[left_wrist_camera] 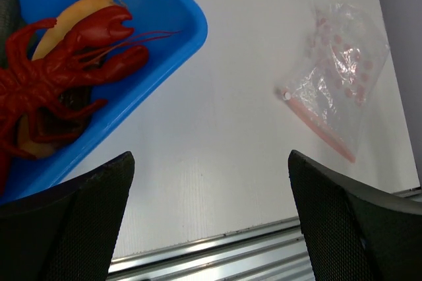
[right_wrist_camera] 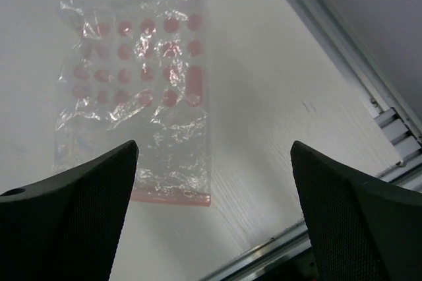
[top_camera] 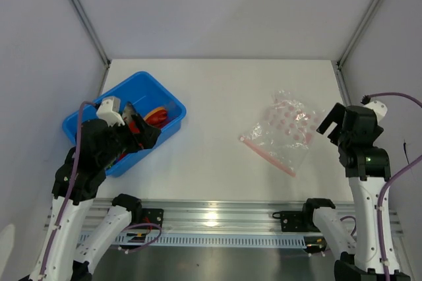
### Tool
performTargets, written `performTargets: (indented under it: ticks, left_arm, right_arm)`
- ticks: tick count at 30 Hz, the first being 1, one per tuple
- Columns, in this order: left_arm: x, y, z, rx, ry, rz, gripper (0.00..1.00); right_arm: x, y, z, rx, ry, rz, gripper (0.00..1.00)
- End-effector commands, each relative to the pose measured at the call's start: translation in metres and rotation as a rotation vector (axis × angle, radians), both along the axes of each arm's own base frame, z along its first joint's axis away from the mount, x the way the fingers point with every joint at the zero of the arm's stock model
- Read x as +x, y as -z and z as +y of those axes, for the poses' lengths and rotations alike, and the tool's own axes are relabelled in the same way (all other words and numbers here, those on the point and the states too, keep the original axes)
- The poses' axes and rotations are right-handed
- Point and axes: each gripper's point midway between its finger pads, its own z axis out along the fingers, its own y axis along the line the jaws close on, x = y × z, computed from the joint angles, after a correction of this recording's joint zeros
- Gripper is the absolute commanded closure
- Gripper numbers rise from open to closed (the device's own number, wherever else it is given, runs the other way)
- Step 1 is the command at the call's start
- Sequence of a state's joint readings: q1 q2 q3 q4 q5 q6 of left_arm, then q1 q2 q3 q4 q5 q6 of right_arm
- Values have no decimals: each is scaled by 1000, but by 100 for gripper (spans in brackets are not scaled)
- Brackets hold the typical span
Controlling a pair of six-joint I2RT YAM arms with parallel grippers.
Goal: Place the food in the zip-top bag and seal the zipper
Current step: Pick up the zipper food storage bag at the center of the board.
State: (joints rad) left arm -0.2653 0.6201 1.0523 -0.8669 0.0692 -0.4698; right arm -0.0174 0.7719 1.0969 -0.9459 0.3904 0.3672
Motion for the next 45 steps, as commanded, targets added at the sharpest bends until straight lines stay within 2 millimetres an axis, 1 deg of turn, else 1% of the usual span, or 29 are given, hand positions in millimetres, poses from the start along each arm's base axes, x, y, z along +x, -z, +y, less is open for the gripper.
performTargets:
  ticks: [1, 2, 3, 4, 5, 6, 8, 9, 10, 11, 12, 13, 15, 16, 18, 19, 20, 22, 24, 25, 27, 29, 31, 33, 36, 39, 41, 44, 45]
  left_arm:
    - [-13, 17, 7, 11, -28, 58, 1]
    - [-15, 25, 3, 1, -8, 78, 1]
    - [-17, 25, 0, -15, 7, 79, 1]
    - [-18, 27, -1, -23, 4, 91, 1]
    - [-19, 27, -2, -27, 10, 89, 1]
    - [-20, 28, -3, -31, 18, 89, 0]
    - [-20, 26, -4, -38, 22, 77, 1]
    - [-20, 24, -5, -42, 28, 67, 0]
    - [-21, 22, -8, -51, 44, 60, 1]
    - [-21, 19, -9, -57, 50, 46, 0]
    - [-21, 18, -10, -62, 55, 44, 0]
    - [-22, 18, -12, -73, 67, 43, 0]
    - [-23, 15, -14, -85, 77, 32, 0]
    - [-23, 16, -16, -90, 83, 32, 1]
    - [-24, 17, -18, -96, 95, 24, 0]
    - [-26, 19, -18, -97, 98, 26, 0]
    - [-26, 19, -18, -97, 98, 21, 0]
    - [-27, 21, -18, -97, 101, 19, 1]
    - [-28, 21, -19, -101, 108, 16, 0]
    - [-28, 21, -19, -104, 110, 14, 0]
    - [-29, 21, -21, -113, 122, 12, 1]
    - [-29, 21, -23, -117, 127, 9, 0]
    - [-29, 21, -24, -123, 132, 6, 0]
    - [-28, 21, -25, -126, 137, 6, 0]
    - [-29, 22, -25, -127, 140, 6, 0]
    - [-30, 22, -25, -121, 141, 4, 1]
    - [-31, 21, -24, -119, 140, 1, 1]
    - [-31, 22, -23, -114, 139, 2, 1]
    - [-31, 22, -24, -114, 141, 2, 1]
  right_arm:
    - [22, 24, 33, 128, -144, 68, 1]
    - [25, 36, 44, 162, -201, 103, 1]
    - [30, 47, 67, 232, -303, 146, 1]
    - [35, 50, 86, 261, -379, 146, 1]
    - [35, 61, 100, 271, -441, 173, 1]
    - [35, 69, 125, 237, -529, 213, 1]
    - [36, 74, 143, 113, -616, 265, 1]
    - [43, 76, 153, 44, -642, 307, 1]
    - [38, 79, 161, -73, -674, 354, 1]
    - [38, 83, 165, -143, -719, 397, 1]
    - [41, 80, 170, -185, -743, 419, 1]
    - [37, 99, 170, -245, -759, 527, 1]
    - [36, 110, 172, -374, -789, 583, 0]
    - [35, 125, 172, -424, -802, 630, 1]
    - [30, 139, 181, -489, -864, 654, 1]
    - [29, 151, 185, -503, -886, 657, 2]
    - [25, 156, 193, -510, -916, 656, 3]
    - [25, 161, 200, -521, -929, 637, 5]
    - [25, 167, 201, -562, -920, 643, 8]
    - [27, 167, 201, -579, -908, 638, 11]
    - [33, 171, 198, -649, -877, 643, 18]
    - [36, 180, 193, -713, -871, 677, 20]
    - [45, 183, 190, -763, -848, 667, 23]
    - [50, 191, 191, -793, -852, 671, 27]
    - [56, 199, 194, -803, -856, 668, 28]
    - [65, 199, 188, -856, -798, 645, 28]
    - [70, 203, 180, -889, -757, 664, 30]
    - [76, 210, 173, -920, -717, 683, 40]
    - [81, 208, 171, -941, -687, 667, 48]
